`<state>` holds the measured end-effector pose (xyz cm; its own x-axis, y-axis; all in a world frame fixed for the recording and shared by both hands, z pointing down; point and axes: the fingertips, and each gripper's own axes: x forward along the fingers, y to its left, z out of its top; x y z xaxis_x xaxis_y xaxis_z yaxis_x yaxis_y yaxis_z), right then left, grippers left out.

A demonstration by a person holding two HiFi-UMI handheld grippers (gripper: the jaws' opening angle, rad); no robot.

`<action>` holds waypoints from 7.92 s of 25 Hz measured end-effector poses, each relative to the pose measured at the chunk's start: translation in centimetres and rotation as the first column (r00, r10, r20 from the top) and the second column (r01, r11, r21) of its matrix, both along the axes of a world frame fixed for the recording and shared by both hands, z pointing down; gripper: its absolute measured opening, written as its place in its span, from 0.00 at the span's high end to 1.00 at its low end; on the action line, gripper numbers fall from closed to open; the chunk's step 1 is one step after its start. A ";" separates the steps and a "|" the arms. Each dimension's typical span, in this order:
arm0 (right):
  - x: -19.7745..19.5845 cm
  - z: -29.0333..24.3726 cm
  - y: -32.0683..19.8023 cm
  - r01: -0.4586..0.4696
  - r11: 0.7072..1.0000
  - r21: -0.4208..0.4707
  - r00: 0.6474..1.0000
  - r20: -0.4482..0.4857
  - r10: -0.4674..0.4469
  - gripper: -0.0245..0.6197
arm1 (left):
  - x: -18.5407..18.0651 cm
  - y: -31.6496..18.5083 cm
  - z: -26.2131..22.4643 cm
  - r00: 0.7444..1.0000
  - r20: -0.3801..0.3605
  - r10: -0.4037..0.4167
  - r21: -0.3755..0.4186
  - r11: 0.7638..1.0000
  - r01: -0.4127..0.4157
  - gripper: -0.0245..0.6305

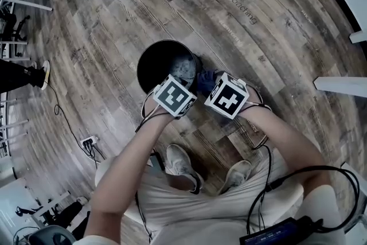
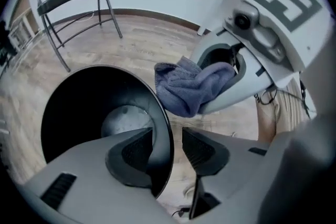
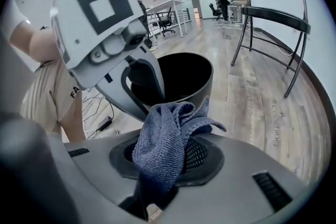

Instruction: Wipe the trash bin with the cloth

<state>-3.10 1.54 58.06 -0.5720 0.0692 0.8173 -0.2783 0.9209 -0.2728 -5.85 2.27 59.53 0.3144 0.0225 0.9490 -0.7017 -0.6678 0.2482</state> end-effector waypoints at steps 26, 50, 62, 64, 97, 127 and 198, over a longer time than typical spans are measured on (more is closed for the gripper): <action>-2.1 17.3 -0.8 -0.009 0.999 -0.048 0.984 -0.178 0.000 0.78 | -2.0 2.9 3.1 0.957 0.100 0.273 0.007 0.961 -0.275 0.93; 1.6 10.1 -0.2 0.083 0.995 -0.062 0.981 -0.168 -0.093 0.78 | -1.0 2.0 2.9 0.989 0.043 0.145 -0.051 0.989 -0.142 0.92; 0.3 1.2 -0.5 0.066 0.995 0.078 0.998 0.000 -0.067 0.78 | 0.3 -0.6 2.6 0.991 -0.012 -0.130 -0.060 0.990 0.129 0.92; 0.6 0.8 -0.9 0.045 0.995 0.090 0.999 -0.004 -0.045 0.78 | 0.8 -1.0 2.3 0.985 -0.050 -0.164 -0.073 0.984 0.160 0.90; -1.7 11.3 -2.2 0.124 0.991 0.051 0.981 -0.154 -0.115 0.78 | -0.4 2.0 2.8 0.988 -0.025 0.151 -0.035 0.988 -0.152 0.91; 3.2 9.2 -1.6 0.197 0.975 0.103 0.951 -0.262 -0.165 0.78 | -0.2 1.7 3.1 0.996 -0.037 0.076 -0.015 0.997 -0.076 0.90; -2.7 3.1 4.1 0.073 0.939 -0.337 0.997 0.026 -0.068 0.78 | -3.2 6.4 4.0 0.845 0.157 0.511 0.002 0.856 -0.517 0.91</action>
